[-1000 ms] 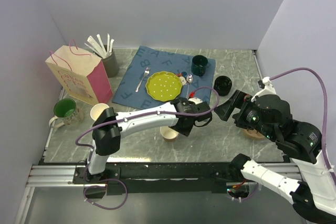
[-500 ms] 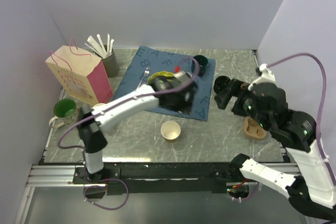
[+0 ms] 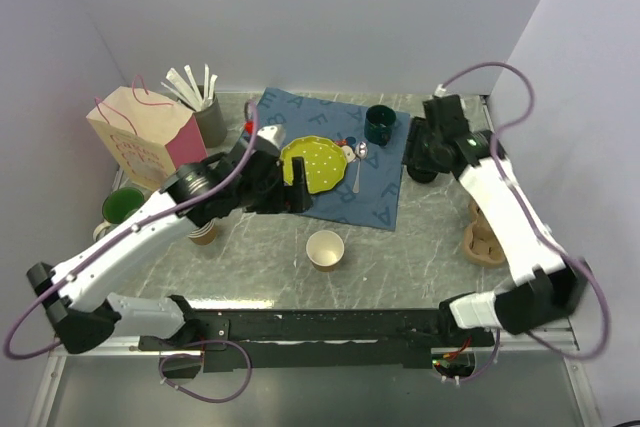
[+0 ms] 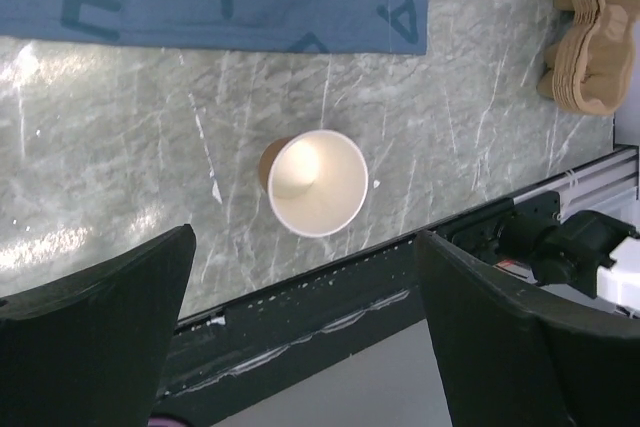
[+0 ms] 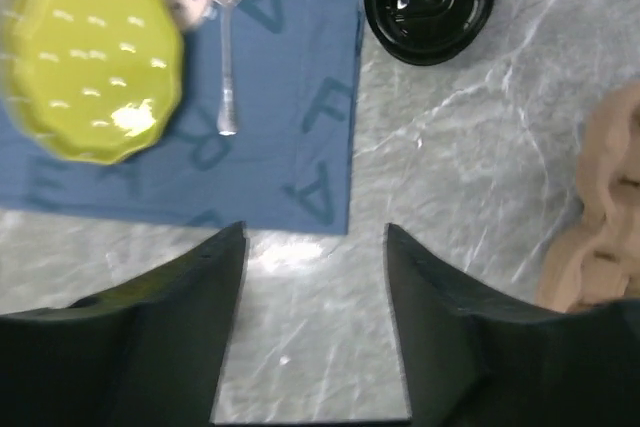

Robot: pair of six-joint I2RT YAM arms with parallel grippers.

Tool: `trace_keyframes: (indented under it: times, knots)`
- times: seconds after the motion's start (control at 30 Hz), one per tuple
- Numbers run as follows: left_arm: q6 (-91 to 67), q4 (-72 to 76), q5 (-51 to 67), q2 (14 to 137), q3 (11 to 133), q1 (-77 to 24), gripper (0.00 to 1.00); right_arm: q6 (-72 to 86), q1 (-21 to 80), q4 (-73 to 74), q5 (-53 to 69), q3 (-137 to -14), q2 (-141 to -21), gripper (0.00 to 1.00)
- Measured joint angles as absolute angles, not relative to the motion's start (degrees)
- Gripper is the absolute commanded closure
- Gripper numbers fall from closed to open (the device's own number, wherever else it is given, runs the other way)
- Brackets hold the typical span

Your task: Pack the takeout coffee

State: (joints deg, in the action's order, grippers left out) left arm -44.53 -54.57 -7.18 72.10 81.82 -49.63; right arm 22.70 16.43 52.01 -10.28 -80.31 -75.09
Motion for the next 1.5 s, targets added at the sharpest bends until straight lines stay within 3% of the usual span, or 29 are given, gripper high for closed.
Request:
trace_keyframes:
  times: [0.33,0.53,0.87,1.5]
  knots:
    - [-47.97,-53.25,-9.19,54.39,73.21,-49.58,0.03,16.6,12.56,49.71,-11.0,-89.23,-100.31,0.44]
    - [-48.77,-55.79,-12.16,54.26,74.41,-49.58,0.03,14.83,11.7,49.74,-12.73,-95.42,-107.53,0.48]
    - [-48.29,-59.46,-14.92,58.41,76.25,-49.58,0.03,13.45,9.82,49.82,-13.65,-99.24,-114.98,0.5]
    - [-47.48,-59.42,-14.94,61.71,78.13,-49.58,0.03,11.79,9.06,48.8,-10.85,-99.42,-117.93,0.71]
